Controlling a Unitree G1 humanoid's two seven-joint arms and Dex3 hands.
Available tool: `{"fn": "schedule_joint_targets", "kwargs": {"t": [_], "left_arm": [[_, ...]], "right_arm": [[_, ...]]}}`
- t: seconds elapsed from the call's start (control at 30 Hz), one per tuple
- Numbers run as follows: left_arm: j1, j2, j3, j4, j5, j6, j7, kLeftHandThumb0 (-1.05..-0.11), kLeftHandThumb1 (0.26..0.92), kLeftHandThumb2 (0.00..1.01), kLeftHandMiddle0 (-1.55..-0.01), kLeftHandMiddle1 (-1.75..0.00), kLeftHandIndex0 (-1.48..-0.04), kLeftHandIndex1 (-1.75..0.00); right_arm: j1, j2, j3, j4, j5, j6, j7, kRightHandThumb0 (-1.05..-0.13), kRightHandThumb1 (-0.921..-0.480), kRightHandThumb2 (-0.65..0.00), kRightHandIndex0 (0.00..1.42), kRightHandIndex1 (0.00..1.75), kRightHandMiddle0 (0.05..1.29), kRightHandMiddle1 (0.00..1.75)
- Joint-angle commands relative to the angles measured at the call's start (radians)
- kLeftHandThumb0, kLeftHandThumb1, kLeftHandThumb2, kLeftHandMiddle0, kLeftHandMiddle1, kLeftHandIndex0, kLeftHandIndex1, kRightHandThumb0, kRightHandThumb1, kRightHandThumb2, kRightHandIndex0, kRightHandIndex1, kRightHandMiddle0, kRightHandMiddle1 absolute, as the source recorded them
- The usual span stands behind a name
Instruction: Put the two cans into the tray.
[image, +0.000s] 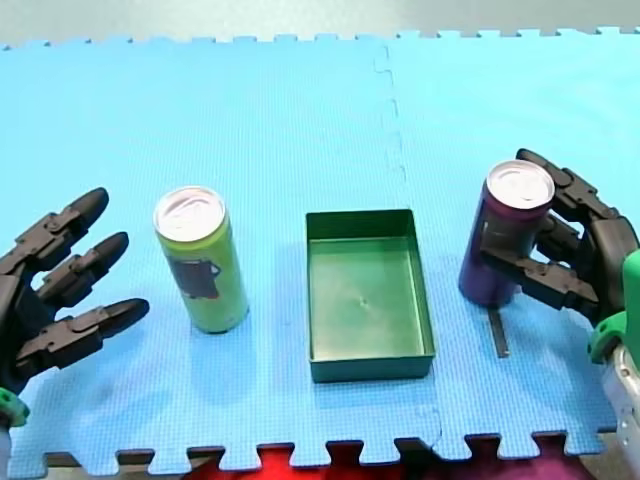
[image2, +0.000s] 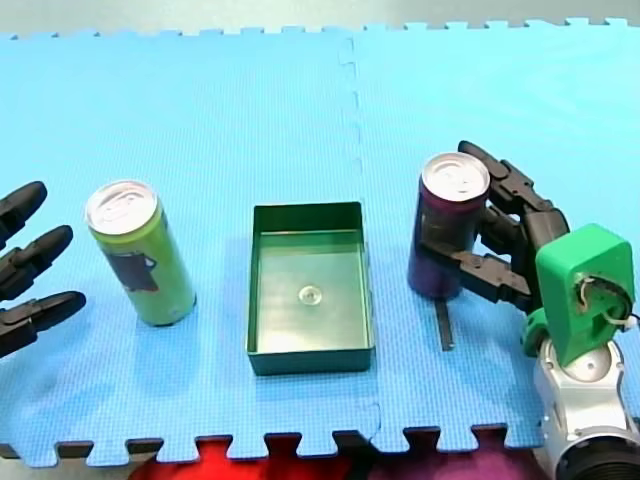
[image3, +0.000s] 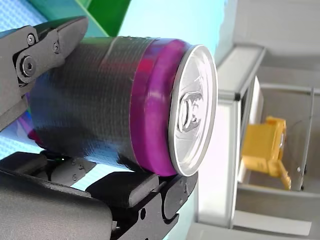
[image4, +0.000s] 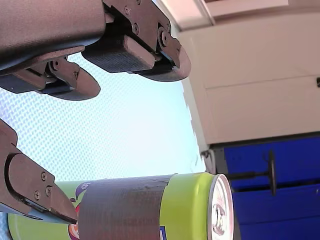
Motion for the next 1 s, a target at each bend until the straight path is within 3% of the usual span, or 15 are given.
{"fn": "schedule_joint_targets", "kwargs": {"t": [0.0, 0.5, 0.53, 0.57, 0.6, 0.63, 0.73, 0.87, 0.97], "left_arm": [[0.002, 0.008, 0.004, -0.005, -0.007, 0.003, -0.004, -0.761, 0.628, 0.00, -0.55, 0.00, -0.51, 0.00], [0.010, 0.006, 0.004, -0.021, -0.009, -0.001, -0.005, -0.741, 0.630, 0.00, -0.55, 0.00, -0.52, 0.00], [0.010, 0.006, 0.004, -0.021, -0.008, -0.001, -0.004, -0.741, 0.631, 0.00, -0.55, 0.00, -0.52, 0.00], [0.009, 0.006, 0.004, -0.021, -0.008, -0.001, -0.004, -0.740, 0.631, 0.00, -0.55, 0.00, -0.52, 0.00], [0.009, 0.006, 0.004, -0.020, -0.007, -0.001, -0.003, -0.739, 0.631, 0.00, -0.55, 0.00, -0.52, 0.00], [0.008, 0.006, 0.004, -0.020, -0.007, -0.001, -0.002, -0.739, 0.632, 0.00, -0.55, 0.00, -0.52, 0.00], [0.008, 0.007, 0.004, -0.021, -0.007, 0.000, -0.001, -0.740, 0.632, 0.00, -0.55, 0.00, -0.52, 0.00], [0.009, 0.007, 0.004, -0.026, -0.009, 0.005, 0.000, -0.736, 0.632, 0.00, -0.55, 0.00, -0.52, 0.00], [0.010, 0.007, 0.004, -0.028, -0.008, 0.006, 0.001, -0.733, 0.631, 0.00, -0.56, 0.00, -0.52, 0.00]], "right_arm": [[-0.009, -0.004, 0.001, 0.003, -0.001, 0.000, -0.003, -0.958, -0.673, 0.000, 0.58, 0.00, 0.49, 0.00], [-0.020, -0.002, 0.016, 0.009, -0.024, -0.002, -0.023, -0.935, -0.675, 0.000, 0.57, 0.00, 0.48, 0.00], [-0.020, -0.001, 0.017, 0.007, -0.025, 0.000, -0.026, -0.932, -0.674, 0.000, 0.59, 0.01, 0.50, 0.01], [-0.021, 0.000, 0.017, 0.006, -0.026, 0.002, -0.032, -0.853, -0.636, -0.001, 0.67, 0.03, 0.60, 0.04], [-0.022, 0.003, 0.016, 0.003, -0.029, 0.008, -0.052, -0.772, -0.626, -0.002, 0.73, 0.04, 0.68, 0.05], [-0.022, 0.009, 0.014, 0.000, -0.033, 0.014, -0.080, -0.668, -0.650, -0.007, 0.90, 0.06, 0.84, 0.06], [-0.022, 0.021, 0.010, -0.007, -0.048, 0.010, -0.163, -0.561, -0.696, -0.008, 1.16, 0.07, 1.04, 0.04], [-0.017, 0.019, 0.027, -0.008, -0.095, -0.009, -0.250, -0.517, -0.710, -0.006, 1.22, 0.06, 1.08, 0.02], [-0.012, 0.019, 0.031, -0.007, -0.108, -0.035, -0.275, -0.494, -0.716, -0.005, 1.24, 0.04, 1.17, 0.05]]}}
